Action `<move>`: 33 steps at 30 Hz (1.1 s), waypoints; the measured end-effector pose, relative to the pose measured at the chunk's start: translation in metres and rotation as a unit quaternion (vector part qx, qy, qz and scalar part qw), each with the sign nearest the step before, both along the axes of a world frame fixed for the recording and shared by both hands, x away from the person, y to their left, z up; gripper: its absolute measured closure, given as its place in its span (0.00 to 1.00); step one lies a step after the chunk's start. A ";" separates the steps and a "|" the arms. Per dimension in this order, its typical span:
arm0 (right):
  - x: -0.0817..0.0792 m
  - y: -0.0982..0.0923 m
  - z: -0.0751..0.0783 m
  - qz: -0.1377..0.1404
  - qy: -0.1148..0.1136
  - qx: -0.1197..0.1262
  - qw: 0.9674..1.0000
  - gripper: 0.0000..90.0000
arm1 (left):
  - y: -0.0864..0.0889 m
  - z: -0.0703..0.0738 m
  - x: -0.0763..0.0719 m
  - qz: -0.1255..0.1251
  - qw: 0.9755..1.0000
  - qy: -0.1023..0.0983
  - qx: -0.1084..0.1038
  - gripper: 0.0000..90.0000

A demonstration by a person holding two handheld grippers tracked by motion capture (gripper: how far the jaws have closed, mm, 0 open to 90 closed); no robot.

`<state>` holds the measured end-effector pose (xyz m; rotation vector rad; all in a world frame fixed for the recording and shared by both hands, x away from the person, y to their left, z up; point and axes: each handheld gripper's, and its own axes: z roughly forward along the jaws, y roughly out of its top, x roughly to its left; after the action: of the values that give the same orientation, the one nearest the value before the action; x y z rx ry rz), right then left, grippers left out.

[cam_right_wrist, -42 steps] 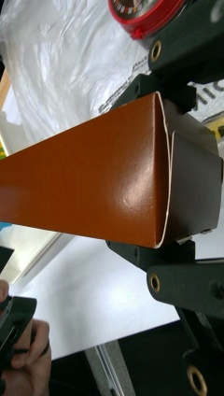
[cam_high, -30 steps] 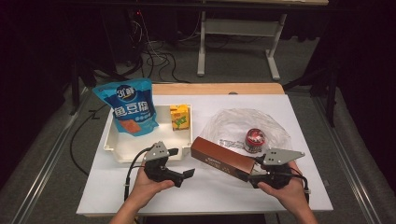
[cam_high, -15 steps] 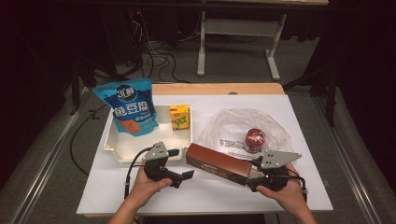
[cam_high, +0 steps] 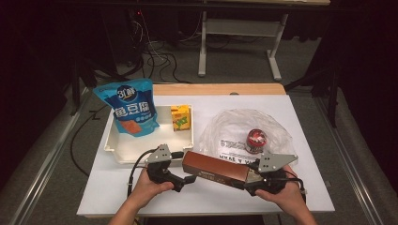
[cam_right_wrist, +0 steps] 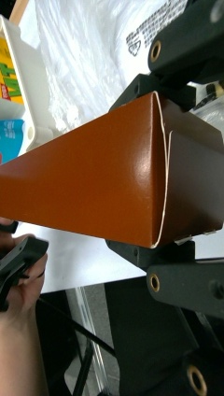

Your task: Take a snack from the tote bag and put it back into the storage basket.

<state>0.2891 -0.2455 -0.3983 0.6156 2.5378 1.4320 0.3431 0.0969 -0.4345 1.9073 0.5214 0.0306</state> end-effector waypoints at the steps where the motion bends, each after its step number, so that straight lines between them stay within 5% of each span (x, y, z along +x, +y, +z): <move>1: 0.000 0.000 0.000 0.002 0.002 0.001 1.000 0.50 | 0.000 0.000 0.000 -0.001 1.000 -0.002 -0.001 0.01; 13: 0.001 0.003 -0.004 0.024 0.009 0.010 1.000 0.50 | 0.003 -0.002 0.002 -0.027 0.999 -0.001 -0.026 0.05; 33: 0.007 -0.007 -0.009 0.060 0.030 0.037 0.997 0.50 | 0.001 -0.006 -0.008 -0.074 0.997 -0.027 -0.021 0.28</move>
<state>0.2963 -0.2521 -0.4071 0.5322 2.6190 1.5765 0.3353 0.0975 -0.4400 1.8948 0.3399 -0.0250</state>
